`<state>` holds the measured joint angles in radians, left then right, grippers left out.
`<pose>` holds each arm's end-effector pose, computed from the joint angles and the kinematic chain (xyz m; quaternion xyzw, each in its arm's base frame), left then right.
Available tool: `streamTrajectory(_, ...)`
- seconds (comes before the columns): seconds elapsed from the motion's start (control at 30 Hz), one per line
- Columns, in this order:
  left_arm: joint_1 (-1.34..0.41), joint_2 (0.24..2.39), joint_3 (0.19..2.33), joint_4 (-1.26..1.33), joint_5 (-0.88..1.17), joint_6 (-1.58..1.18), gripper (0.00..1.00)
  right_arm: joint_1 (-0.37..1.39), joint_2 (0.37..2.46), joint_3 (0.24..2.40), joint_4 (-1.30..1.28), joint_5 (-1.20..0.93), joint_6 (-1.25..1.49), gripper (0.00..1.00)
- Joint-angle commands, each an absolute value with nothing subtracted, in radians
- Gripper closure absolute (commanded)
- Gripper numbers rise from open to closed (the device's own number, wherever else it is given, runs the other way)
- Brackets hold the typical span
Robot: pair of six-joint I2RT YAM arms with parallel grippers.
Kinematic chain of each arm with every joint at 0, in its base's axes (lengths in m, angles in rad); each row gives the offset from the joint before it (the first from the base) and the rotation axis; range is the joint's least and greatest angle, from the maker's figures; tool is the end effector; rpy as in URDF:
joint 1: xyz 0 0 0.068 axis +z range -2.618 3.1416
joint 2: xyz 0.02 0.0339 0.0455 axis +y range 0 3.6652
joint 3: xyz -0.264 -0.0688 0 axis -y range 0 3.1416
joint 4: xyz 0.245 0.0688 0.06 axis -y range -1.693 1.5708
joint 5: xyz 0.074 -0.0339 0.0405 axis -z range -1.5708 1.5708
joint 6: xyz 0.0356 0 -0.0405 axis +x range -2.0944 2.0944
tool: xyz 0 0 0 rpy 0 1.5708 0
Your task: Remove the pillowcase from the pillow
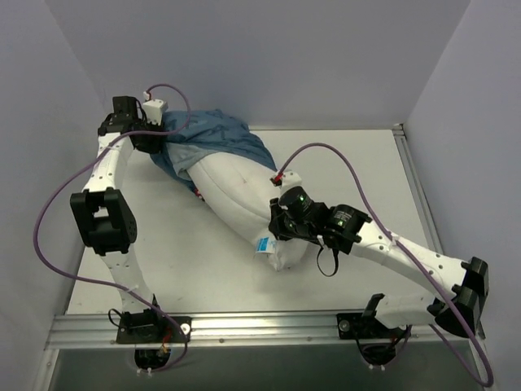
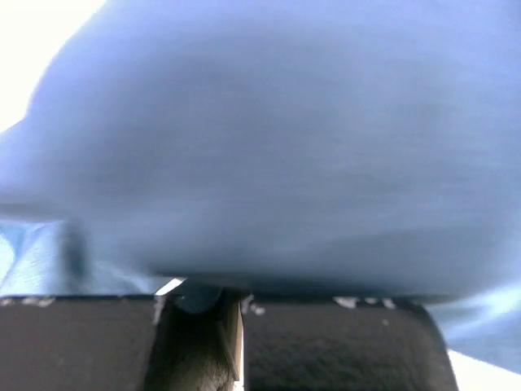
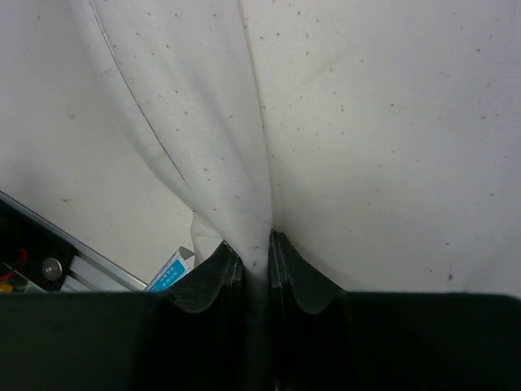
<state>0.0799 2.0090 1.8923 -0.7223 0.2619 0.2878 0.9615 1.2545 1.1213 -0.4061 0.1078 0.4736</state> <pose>0.4540 0.0271 0.3030 0.1425 0.9160 -0.0550 0.3710 0.1648 0.2295 0.3352 -0.1840 0.8494 0.2885 0.4019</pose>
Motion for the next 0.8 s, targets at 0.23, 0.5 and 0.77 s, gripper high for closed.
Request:
streamTrajectory(0.23, 0.255, 2.035, 2.083, -0.512, -0.009, 0.285, 0.98, 0.959, 1.138, 1.130, -0.993, 0.161, 0.600, 1.00)
streamTrajectory(0.5, 0.267, 2.051, 2.169, -0.572, 0.044, 0.298, 0.98, 0.948, 1.077, 1.212, -1.178, 0.275, 0.638, 1.00)
streamTrajectory(0.77, 0.272, 2.054, 2.194, -0.640, 0.093, 0.310, 0.98, 0.894, 1.066, 1.230, -1.167, 0.317, 0.637, 1.00)
